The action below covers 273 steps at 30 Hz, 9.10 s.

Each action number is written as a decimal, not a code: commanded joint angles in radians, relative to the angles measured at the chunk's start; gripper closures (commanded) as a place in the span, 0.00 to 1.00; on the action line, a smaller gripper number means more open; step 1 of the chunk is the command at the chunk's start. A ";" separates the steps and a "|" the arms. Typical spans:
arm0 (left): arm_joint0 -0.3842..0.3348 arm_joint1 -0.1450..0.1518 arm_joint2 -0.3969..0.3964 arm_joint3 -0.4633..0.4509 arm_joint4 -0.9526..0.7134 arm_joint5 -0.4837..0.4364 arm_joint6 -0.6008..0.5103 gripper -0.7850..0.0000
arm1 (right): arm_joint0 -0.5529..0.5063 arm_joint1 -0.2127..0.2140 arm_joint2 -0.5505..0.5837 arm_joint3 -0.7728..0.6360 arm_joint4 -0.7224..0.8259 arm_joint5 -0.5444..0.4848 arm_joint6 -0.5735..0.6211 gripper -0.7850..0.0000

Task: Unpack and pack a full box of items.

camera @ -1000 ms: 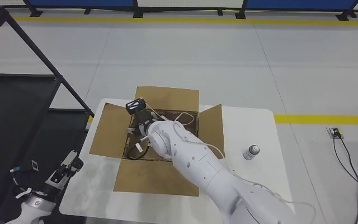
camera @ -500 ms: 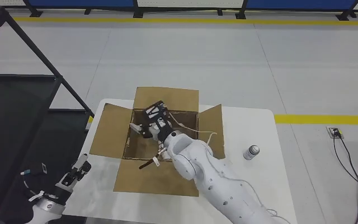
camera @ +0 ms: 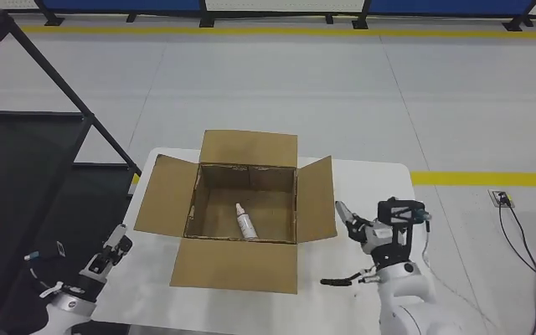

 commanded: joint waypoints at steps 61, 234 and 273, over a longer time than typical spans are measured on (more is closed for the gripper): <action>-0.012 0.001 -0.004 0.011 -0.007 0.013 0.004 0.00 | 0.797 -0.075 -0.472 0.599 0.088 -0.003 0.279 1.00; -0.290 0.031 0.395 0.004 0.379 0.097 -0.182 0.00 | 1.170 -0.170 -0.501 1.434 0.950 -0.149 0.318 0.00; -0.176 0.049 0.248 -0.103 0.278 0.061 -0.117 0.00 | 0.768 -0.003 -0.031 0.833 0.789 0.188 0.289 0.00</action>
